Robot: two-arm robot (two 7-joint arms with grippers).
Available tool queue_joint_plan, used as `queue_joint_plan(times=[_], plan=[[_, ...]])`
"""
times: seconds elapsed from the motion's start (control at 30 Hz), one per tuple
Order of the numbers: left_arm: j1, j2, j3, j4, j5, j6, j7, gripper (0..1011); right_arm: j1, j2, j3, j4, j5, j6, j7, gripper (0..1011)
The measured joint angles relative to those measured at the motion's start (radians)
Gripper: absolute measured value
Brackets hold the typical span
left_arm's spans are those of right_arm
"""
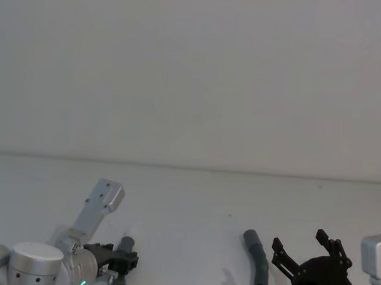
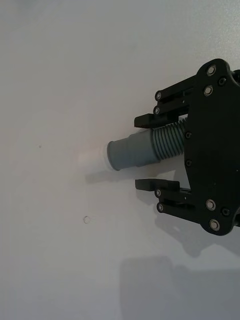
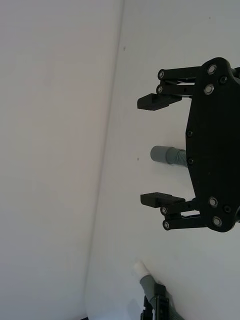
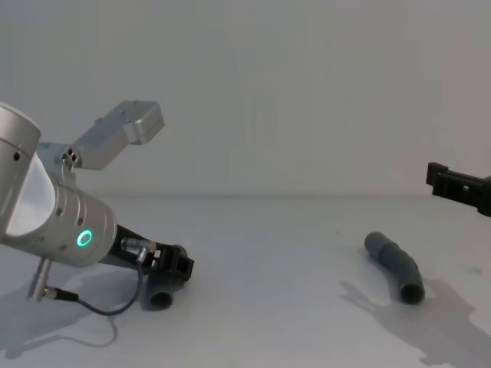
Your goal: Use both hands to pick up one end of the pipe from the table, align the ends, and insert them.
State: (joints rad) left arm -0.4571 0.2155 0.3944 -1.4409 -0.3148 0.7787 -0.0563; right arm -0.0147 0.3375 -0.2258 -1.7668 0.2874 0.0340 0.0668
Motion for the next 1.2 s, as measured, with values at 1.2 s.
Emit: queue_joint_plan(times=[1.2], plan=[[-0.001,0.000,0.000,0.003,0.001,0.000,-0.001,343,0.000,0.000,0.000,0.000,0.000,0.000,0.000,1002]])
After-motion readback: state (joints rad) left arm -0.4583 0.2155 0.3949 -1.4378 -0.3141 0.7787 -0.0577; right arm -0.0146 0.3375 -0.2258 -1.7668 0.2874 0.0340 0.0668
